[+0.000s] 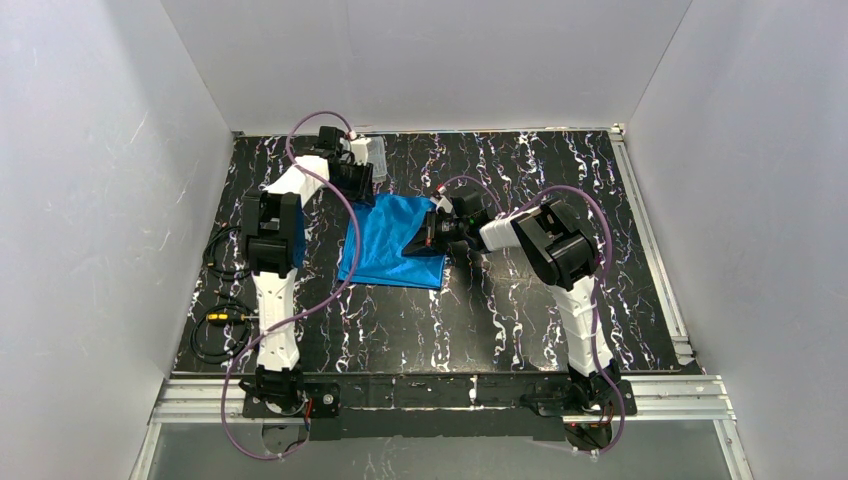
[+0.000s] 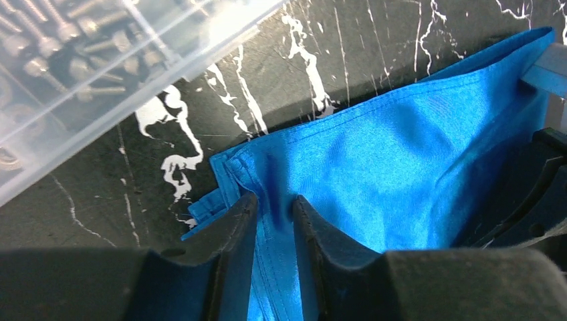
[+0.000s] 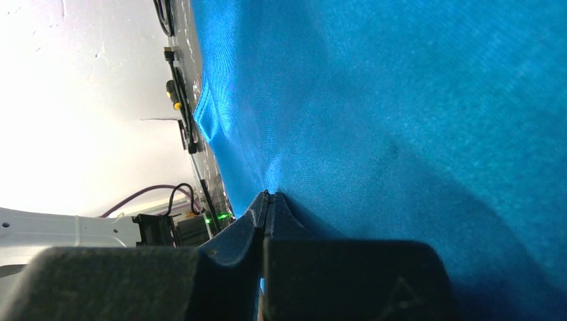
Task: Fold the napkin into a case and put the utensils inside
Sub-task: Pick up the top corner of the square folded napkin from the center of the board, then fold the top corner of the square-folded napkin at the center of the board.
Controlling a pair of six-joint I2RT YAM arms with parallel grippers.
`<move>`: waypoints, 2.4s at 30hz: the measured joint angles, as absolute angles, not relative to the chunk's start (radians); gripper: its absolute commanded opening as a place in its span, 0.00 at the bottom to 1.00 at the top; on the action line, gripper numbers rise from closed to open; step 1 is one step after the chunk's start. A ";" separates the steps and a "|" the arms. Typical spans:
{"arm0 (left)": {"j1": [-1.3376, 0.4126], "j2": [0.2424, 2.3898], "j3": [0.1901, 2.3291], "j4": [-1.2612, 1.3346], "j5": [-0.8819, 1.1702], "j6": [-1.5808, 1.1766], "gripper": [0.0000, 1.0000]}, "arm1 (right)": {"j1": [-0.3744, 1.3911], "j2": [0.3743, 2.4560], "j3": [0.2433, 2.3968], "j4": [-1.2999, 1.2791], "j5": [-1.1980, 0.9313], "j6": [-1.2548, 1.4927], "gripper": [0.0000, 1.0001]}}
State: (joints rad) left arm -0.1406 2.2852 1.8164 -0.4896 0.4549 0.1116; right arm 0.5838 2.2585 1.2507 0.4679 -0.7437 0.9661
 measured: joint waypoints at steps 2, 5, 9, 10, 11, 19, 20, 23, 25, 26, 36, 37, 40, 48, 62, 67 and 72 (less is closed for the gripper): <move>-0.147 2.286 1.818 -0.501 0.455 0.112 0.13 | 0.584 2.259 1.250 0.469 -0.744 0.967 0.01; -0.151 2.286 1.818 -0.508 0.455 0.113 0.05 | 0.584 2.259 1.247 0.475 -0.744 0.970 0.01; -0.154 2.281 1.797 -0.484 0.451 0.112 0.00 | 0.584 2.259 1.246 0.476 -0.744 0.971 0.01; -0.154 2.276 1.782 -0.469 0.448 0.110 0.00 | 0.584 2.259 1.246 0.477 -0.744 0.971 0.01; -0.154 2.268 1.763 -0.454 0.446 0.110 0.00 | 0.584 2.259 1.246 0.479 -0.744 0.972 0.01; -0.165 2.161 1.647 -0.364 0.411 0.111 0.00 | 0.584 2.263 1.244 0.496 -0.747 0.987 0.01; -0.166 2.153 1.644 -0.360 0.414 0.110 0.00 | 0.584 2.263 1.243 0.498 -0.748 0.989 0.01; -0.168 2.136 1.640 -0.340 0.437 0.102 0.00 | 0.584 2.264 1.240 0.506 -0.748 0.996 0.01; -0.172 2.120 1.621 -0.331 0.456 0.095 0.00 | 0.583 2.264 1.239 0.516 -0.749 1.002 0.01; -0.173 2.110 1.608 -0.328 0.464 0.092 0.00 | 0.583 2.264 1.236 0.530 -0.753 1.011 0.01; -0.257 1.932 1.456 -0.318 0.513 0.073 0.00 | 0.556 2.239 1.216 0.679 -0.791 1.143 0.27; -0.267 1.911 1.443 -0.315 0.515 0.070 0.00 | 0.551 2.224 1.216 0.679 -0.792 1.151 0.31; -0.293 1.856 1.401 -0.299 0.528 0.059 0.00 | 0.536 2.161 1.209 0.676 -0.791 1.159 0.40; -0.305 1.808 1.288 -0.280 0.549 0.027 0.00 | 0.468 1.895 1.127 0.445 -0.716 1.035 0.49; -0.370 1.808 1.169 -0.250 0.665 -0.080 0.13 | 0.459 1.810 1.016 0.098 -0.582 0.881 0.47; -0.371 1.803 1.159 -0.247 0.705 -0.110 0.38 | 0.459 1.810 1.016 0.058 -0.559 0.856 0.47; -0.362 1.758 1.160 -0.286 0.730 -0.114 0.41 | 0.459 1.807 1.016 0.019 -0.528 0.833 0.47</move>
